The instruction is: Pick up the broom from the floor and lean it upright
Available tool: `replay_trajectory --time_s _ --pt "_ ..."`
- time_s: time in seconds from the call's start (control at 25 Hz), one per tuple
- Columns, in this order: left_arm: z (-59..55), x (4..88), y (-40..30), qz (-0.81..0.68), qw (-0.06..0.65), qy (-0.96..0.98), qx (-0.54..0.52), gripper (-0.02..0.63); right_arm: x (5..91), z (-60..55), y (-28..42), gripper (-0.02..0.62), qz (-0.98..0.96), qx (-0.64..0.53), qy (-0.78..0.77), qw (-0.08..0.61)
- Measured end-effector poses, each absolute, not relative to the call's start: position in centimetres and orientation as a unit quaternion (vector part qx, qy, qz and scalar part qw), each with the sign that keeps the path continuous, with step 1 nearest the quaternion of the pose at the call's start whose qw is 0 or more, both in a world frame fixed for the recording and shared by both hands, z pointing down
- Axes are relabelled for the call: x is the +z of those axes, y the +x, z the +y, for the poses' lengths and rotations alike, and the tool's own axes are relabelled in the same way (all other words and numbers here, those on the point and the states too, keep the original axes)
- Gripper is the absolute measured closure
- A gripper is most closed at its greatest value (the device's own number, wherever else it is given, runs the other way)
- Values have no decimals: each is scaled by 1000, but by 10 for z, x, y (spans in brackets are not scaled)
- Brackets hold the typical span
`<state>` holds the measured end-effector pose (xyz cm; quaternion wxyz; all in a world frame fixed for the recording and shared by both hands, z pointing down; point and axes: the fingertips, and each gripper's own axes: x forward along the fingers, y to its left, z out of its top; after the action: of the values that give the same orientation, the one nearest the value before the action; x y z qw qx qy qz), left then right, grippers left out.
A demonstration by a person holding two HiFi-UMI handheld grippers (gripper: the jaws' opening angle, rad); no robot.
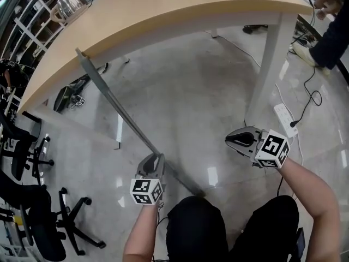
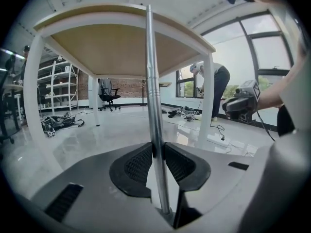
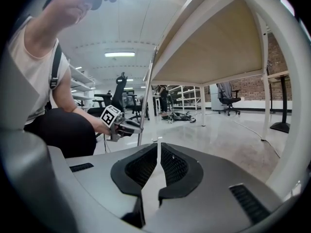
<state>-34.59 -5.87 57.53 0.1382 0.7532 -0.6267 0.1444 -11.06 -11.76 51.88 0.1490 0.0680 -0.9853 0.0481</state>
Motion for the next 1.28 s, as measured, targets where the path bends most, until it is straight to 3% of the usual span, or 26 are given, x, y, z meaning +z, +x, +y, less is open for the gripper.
replay_trajectory --time_s 0.44,0.72,1.0,1.12,1.28 --pt "-53 539 -341 -618 97 771 120 459 516 -118 -125 563 -987 52 57 139" --pt "-36 532 -351 -625 120 765 97 448 524 -111 -124 563 -986 76 55 141" --pt "-2 455 -345 -629 139 759 98 448 470 -97 -115 563 -981 142 66 115" --pt "23 416 -342 -624 168 757 97 552 436 -75 -112 563 -977 169 65 110" --pt "66 367 -321 -603 222 761 92 578 378 -37 -98 563 -970 180 61 148"
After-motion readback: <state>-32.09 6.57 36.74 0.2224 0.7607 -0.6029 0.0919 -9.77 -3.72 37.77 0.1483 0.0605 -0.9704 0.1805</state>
